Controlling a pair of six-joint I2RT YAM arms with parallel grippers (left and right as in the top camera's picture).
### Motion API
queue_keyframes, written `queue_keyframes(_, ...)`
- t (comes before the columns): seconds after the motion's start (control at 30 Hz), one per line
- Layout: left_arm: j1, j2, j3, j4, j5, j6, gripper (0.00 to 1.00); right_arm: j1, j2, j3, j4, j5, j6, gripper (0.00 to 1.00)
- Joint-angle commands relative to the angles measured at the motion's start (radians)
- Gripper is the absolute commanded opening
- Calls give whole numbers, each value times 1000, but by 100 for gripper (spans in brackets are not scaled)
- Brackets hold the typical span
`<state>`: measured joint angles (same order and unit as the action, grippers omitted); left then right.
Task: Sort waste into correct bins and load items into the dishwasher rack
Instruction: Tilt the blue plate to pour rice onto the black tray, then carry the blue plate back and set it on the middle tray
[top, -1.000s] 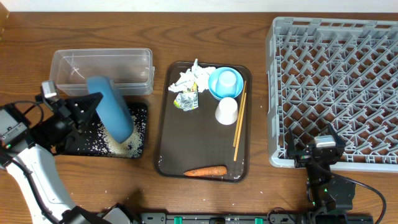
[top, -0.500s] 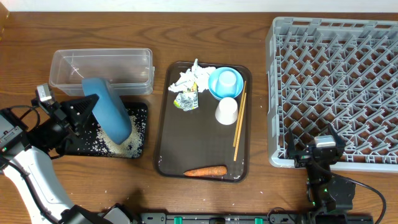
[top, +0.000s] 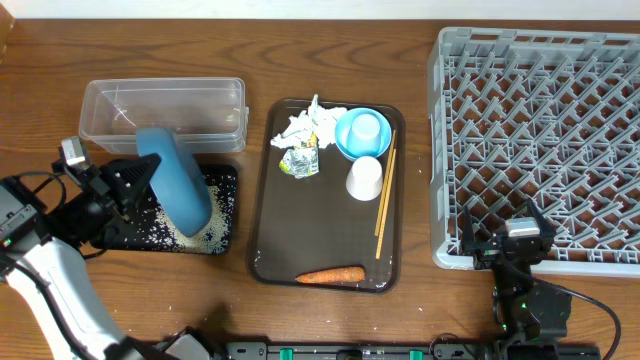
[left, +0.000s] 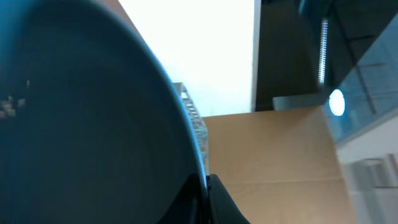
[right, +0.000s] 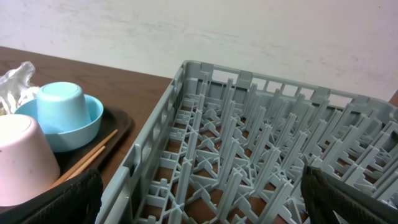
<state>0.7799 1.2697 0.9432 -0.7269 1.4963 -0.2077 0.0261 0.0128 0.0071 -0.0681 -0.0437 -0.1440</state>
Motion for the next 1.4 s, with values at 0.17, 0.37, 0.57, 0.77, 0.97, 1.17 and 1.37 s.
queue_keyframes(0.17, -15, -151, 20, -2, -72, 16, 6, 14, -2, -2, -4, 10, -10, 99)
queue_keyframes(0.37, -75, -225, 20, 18, -260, -9, 6, 14, -2, -1, -4, 10, -11, 99)
queue_keyframes(0.57, -92, -206, 20, 22, -220, -7, 6, 14, -2, -1, -4, 10, -10, 99)
queue_keyframes(0.77, -92, -191, 20, -5, -252, 37, 6, 14, -2, -1, -4, 10, -10, 99)
queue_keyframes(0.97, -93, -193, 20, 26, -143, 42, 6, 14, -2, -2, -4, 10, -11, 99)
queue_keyframes(1.17, -113, -204, 20, 12, -159, 42, 6, 14, -2, -1, -4, 10, -11, 99)
queue_keyframes(1.37, -179, -212, 20, -25, -383, 61, 6, 14, -2, -1, -4, 10, -10, 99)
